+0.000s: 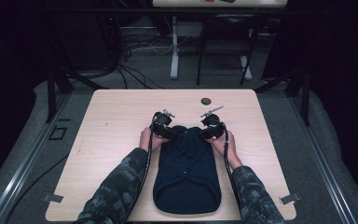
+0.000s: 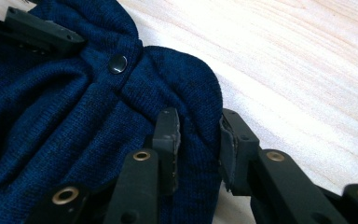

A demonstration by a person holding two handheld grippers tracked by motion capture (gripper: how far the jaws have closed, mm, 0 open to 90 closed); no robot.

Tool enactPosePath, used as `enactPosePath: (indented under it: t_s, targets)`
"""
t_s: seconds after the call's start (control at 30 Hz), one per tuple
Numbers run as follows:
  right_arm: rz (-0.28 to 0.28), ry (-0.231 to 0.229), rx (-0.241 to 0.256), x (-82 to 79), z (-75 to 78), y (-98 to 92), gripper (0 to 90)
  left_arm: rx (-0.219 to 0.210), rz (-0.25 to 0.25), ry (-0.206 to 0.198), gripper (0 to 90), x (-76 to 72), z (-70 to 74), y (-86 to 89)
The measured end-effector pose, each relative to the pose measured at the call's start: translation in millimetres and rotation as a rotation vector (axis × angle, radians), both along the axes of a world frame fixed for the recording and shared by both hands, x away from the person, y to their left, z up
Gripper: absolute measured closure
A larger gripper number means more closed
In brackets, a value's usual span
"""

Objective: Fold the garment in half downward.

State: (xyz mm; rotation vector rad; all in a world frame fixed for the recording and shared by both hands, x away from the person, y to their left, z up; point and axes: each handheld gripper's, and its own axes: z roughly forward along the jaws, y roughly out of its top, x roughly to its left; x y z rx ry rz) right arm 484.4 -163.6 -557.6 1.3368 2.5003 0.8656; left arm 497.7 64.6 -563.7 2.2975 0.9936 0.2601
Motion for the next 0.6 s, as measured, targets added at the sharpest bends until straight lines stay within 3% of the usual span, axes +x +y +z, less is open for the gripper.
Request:
enactPosePath:
  t_s: [0.1,0.17,0.3,0.4,0.6]
  targets:
    - [0.0,-0.014,0.004,-1.1,0.6,-1.0,72.9,0.001,-0.012,-0.006,64.5,-0.3,0.7,0.2]
    - [0.001,-0.058,0.007,-5.3,2.1,-0.4,74.3,-0.01,-0.011,-0.013,66.4,-1.7,2.8,0.8]
    - [0.007,-0.067,0.011,-8.4,6.7,-2.2,74.8,-0.015,-0.014,-0.02,66.7,-3.4,6.3,1.4]
    - [0.016,-0.101,0.017,-12.5,15.2,-3.9,75.0,-0.02,-0.015,-0.031,66.0,-5.3,11.3,2.0]
    - [0.027,-0.142,0.038,-19.8,26.9,-6.7,74.9,-0.075,-0.038,-0.04,66.9,-9.6,25.4,10.7]
